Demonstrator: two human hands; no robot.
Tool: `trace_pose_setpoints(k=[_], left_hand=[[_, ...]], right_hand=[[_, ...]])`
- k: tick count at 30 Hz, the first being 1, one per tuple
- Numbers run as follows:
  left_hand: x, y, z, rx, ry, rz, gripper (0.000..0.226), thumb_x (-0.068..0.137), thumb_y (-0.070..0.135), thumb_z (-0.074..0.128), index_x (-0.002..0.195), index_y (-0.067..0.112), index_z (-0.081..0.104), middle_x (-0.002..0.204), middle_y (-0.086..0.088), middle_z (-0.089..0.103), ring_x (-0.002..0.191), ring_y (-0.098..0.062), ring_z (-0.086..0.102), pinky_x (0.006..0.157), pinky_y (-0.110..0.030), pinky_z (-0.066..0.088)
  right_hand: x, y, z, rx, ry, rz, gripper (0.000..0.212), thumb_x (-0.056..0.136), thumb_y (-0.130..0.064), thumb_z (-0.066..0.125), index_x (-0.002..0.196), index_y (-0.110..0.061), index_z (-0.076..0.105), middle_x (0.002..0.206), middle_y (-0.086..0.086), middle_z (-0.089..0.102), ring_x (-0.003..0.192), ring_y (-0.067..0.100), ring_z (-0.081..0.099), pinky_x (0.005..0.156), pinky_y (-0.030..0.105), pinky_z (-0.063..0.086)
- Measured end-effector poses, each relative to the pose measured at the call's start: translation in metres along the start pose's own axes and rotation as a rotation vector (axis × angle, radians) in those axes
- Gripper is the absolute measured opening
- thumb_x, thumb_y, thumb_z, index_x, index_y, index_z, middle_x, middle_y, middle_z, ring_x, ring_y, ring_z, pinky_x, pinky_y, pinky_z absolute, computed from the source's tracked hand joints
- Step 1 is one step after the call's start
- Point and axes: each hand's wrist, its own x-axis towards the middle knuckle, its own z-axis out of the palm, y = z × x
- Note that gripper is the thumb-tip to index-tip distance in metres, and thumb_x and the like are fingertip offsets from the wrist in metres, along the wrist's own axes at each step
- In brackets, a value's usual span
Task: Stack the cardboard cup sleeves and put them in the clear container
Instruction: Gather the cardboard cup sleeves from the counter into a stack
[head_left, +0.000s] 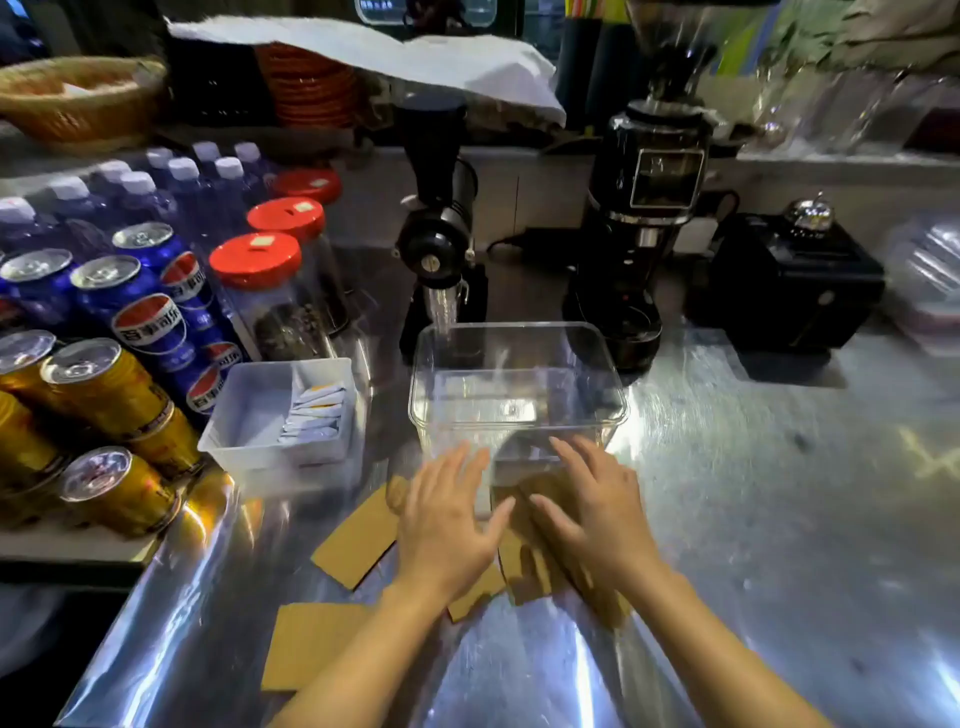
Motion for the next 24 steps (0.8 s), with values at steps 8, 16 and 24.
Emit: trace_pose_setpoints(k=[8,16,24], left_hand=[[-0.024,0.001,0.039,0.087,-0.182,0.037,0.063,0.084,0.055,0.042,0.139,0.023,0.036,0.149,-0.005,0.038,0.139,-0.021,0.028,0.116,-0.037,0.013],[-0.028,0.001,0.046,0.114,-0.18,0.023,0.06,0.085,0.052,0.041,0.136,0.021,0.042,0.149,-0.006,0.038,0.14,-0.022,0.027,0.117,-0.037,0.011],[-0.02,0.026,0.026,-0.36,-0.119,-0.174,0.042,0.075,0.054,0.055,0.103,0.024,0.059,0.103,0.006,0.063,0.1,-0.013,0.054,0.088,-0.031,0.042]], right_hand=[[-0.034,0.026,0.027,-0.181,-0.162,0.219,0.062,0.08,-0.053,0.054,0.129,-0.015,0.044,0.124,0.008,0.053,0.116,0.027,0.046,0.094,0.037,0.031],[-0.024,0.025,0.022,0.029,-0.164,0.427,0.056,0.07,-0.045,0.071,0.107,-0.009,0.05,0.106,0.011,0.052,0.105,0.03,0.047,0.085,0.038,0.037],[-0.013,0.008,-0.003,0.775,-0.019,0.529,0.007,0.081,-0.013,0.066,0.08,-0.011,0.059,0.074,0.007,0.062,0.068,0.017,0.058,0.064,0.027,0.046]])
